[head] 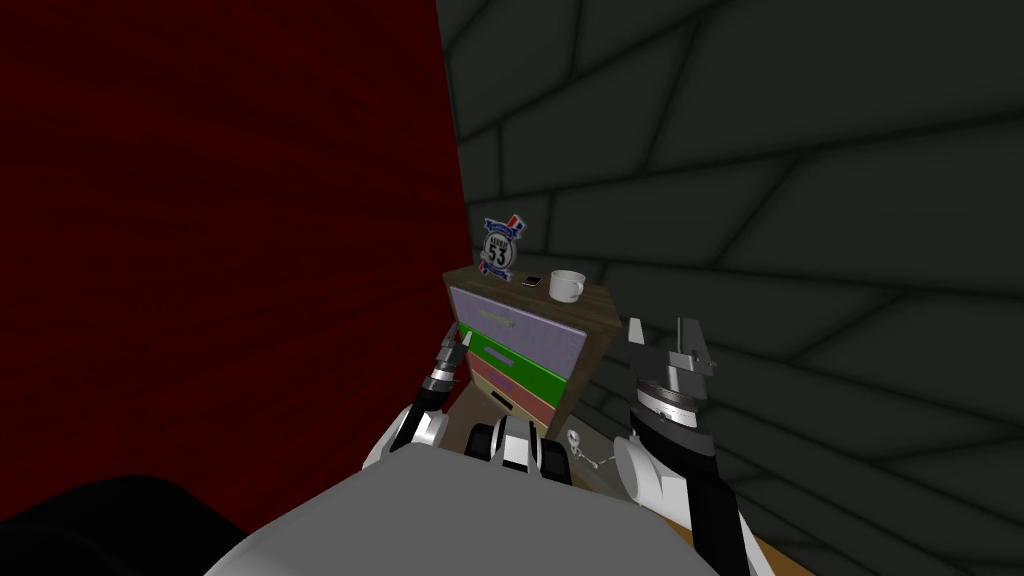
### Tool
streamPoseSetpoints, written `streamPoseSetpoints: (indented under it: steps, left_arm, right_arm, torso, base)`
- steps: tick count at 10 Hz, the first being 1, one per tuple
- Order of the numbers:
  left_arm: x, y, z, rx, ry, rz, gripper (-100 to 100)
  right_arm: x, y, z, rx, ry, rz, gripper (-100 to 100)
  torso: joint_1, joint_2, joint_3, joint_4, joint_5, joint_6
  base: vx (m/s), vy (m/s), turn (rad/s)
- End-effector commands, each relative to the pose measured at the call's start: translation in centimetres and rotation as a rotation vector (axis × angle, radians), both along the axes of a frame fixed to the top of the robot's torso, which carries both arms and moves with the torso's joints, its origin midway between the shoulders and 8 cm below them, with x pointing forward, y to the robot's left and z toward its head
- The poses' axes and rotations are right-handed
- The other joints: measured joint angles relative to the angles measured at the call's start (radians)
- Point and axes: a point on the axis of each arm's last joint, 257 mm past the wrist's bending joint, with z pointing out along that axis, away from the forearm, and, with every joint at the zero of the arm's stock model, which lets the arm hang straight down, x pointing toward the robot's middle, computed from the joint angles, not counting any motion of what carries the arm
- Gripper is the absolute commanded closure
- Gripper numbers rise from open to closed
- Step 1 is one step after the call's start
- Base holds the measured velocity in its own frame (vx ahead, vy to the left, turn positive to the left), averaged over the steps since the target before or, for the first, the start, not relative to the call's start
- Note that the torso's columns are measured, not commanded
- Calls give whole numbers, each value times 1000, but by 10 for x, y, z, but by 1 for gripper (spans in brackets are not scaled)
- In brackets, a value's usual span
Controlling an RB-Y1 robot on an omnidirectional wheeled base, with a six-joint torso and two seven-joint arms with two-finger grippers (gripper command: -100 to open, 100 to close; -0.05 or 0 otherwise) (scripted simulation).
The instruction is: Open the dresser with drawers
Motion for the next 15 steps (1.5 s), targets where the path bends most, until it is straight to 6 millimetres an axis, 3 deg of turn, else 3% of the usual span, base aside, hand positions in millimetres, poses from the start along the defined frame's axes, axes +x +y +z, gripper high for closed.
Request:
streamPoseSetpoints:
  steps: [1,9,10,15]
  left_arm:
    - [2,-8,-20,-8,30,-19,-100]
    - [2,-8,-20,-8,30,-19,-100]
    - [5,-11,-35,-11,57,-23,-100]
    - [10,-19,-69,-14,120,-34,-100]
  right_arm:
    - [0,0,0,0,0,0,0]
    - [0,0,0,0,0,0,0]
    - [0,0,0,0,0,0,0]
    - [0,0,0,0,0,0,0]
  torso:
    - [1,0,0,0,0,0]
    - [1,-1,0,0,0,0]
    - [1,-1,0,0,0,0]
    - [0,0,0,0,0,0]
  base:
    - [7,11,-30]
    - [0,0,0]
    - [10,19,-66]
    - [9,27,-51]
